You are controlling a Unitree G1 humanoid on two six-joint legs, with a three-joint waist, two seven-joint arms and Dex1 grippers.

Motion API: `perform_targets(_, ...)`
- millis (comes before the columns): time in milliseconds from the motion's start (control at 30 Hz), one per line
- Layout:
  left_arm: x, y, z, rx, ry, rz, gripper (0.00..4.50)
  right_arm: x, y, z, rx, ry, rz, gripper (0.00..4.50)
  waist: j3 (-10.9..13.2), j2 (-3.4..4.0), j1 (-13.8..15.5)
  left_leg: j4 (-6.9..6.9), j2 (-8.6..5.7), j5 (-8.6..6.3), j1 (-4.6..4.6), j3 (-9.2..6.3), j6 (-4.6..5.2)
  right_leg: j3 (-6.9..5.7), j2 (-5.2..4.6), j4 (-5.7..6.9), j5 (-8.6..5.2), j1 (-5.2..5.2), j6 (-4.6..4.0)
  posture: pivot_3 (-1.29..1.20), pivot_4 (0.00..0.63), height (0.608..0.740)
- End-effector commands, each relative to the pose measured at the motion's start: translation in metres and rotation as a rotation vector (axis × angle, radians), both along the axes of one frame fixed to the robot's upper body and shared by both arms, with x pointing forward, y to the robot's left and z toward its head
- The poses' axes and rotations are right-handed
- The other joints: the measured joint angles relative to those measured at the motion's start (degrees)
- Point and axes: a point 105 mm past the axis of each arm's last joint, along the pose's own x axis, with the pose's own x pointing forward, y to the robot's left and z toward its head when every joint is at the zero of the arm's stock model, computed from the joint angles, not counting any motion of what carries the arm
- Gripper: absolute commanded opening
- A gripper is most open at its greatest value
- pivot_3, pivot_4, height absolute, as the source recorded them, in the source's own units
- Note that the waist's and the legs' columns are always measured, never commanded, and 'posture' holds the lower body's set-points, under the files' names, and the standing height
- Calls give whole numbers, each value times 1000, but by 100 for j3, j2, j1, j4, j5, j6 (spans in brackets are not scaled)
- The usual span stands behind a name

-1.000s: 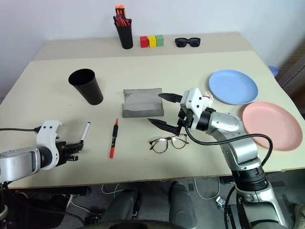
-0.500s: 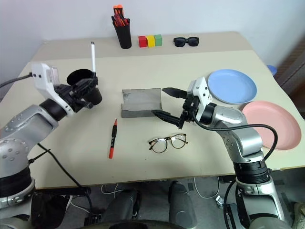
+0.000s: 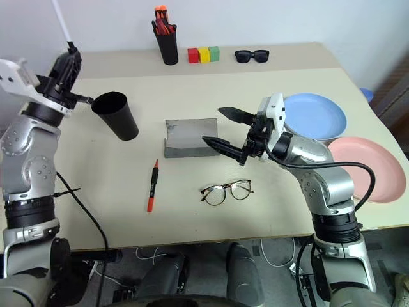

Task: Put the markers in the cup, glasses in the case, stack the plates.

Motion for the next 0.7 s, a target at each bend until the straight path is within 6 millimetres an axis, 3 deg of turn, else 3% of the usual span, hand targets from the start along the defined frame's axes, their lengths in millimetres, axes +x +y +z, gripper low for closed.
perform_targets(33,6,3,-1,16,-26,-3,38,-5,5,12,14,-49,34,4500,0,0,-6,0,0,0,0,0,0,0,0,0,0,0,0,0,150,740)
perform_targets(133,12,13,-12,-27,-10,31,38,-4,5,14,1,-58,33,4500,0,0,-17,0,0,0,0,0,0,0,0,0,0,-2,0,0,150,740)
perform_targets(267,26,17,-42,7,84,90,38,-4,5,14,-5,-54,43,4500,0,0,-6,0,0,0,-3,0,0,0,0,1,0,-4,1,0,150,740)
perform_targets(500,24,8,-45,46,89,38,38,-4,8,15,-4,-55,56,4500,0,0,-7,0,0,0,-3,-1,0,0,0,1,1,-4,1,0,150,740)
perform_targets(533,24,8,-46,38,93,31,902,-4,8,14,-6,-58,57,4500,0,0,-7,0,0,0,-3,-1,0,0,0,2,1,-4,1,0,150,740)
perform_targets(567,23,8,-46,32,95,25,1195,-4,9,14,-7,-59,59,4500,0,0,-8,0,0,0,-3,-1,0,0,0,2,1,-4,1,0,150,740)
perform_targets(700,22,8,-46,30,89,12,3079,-3,9,15,-2,-62,55,4500,0,0,-7,0,0,0,-2,-2,0,0,0,2,1,-5,1,0,150,740)
